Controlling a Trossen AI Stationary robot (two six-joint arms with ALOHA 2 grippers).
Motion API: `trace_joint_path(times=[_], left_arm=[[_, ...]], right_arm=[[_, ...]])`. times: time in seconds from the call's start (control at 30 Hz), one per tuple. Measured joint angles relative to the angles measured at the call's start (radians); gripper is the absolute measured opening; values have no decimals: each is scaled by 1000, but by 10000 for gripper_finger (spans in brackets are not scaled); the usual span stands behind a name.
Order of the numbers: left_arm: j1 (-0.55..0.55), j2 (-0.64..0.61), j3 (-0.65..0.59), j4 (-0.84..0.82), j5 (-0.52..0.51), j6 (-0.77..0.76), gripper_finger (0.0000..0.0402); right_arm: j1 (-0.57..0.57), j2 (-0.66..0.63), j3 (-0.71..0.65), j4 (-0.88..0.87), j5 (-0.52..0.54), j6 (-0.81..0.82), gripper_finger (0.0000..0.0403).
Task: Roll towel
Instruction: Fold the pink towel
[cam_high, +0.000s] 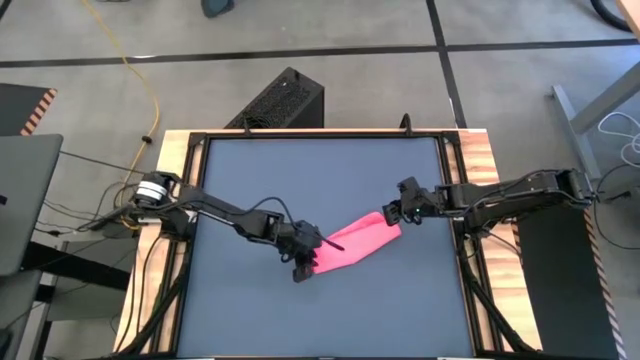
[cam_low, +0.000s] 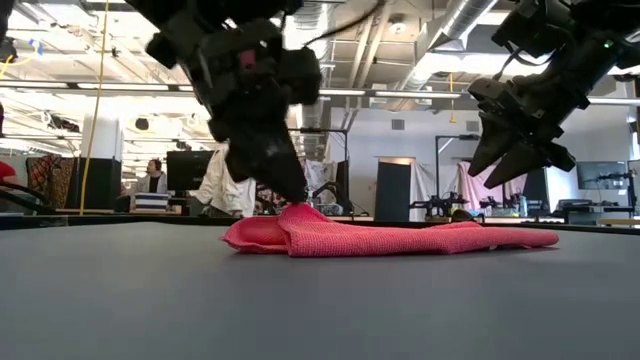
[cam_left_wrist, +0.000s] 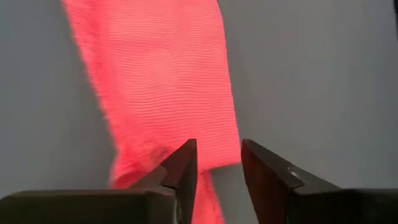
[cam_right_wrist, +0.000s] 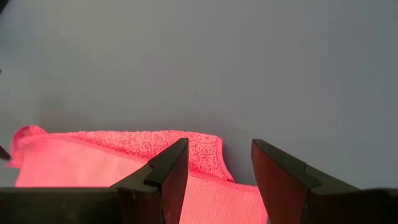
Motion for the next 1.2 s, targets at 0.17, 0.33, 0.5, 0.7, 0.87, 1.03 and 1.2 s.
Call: trace_joint_path(times=[0.17, 0.33, 0.5, 0.7, 0.87, 1.03, 1.2], left_arm=[[8, 11, 54, -37, -57, 62, 147], [3, 5, 110, -196, -161, 122, 149], [4, 12, 121, -250, -172, 107, 149], [4, 12, 120, -297, -221, 84, 149], [5, 12, 120, -290, -232, 80, 149], [5, 12, 120, -282, -211, 52, 149], [3, 59, 120, -233, -128, 24, 149]], right_arm=[[1, 0, 0, -11, -2, 1, 201], [1, 0, 0, -30, -4, 1, 201], [1, 0, 0, -32, -4, 1, 201], [1, 0, 0, -32, -4, 1, 201], [1, 0, 0, -32, -4, 1, 201], [1, 0, 0, -32, -4, 1, 201], [1, 0, 0, -31, -3, 1, 201]])
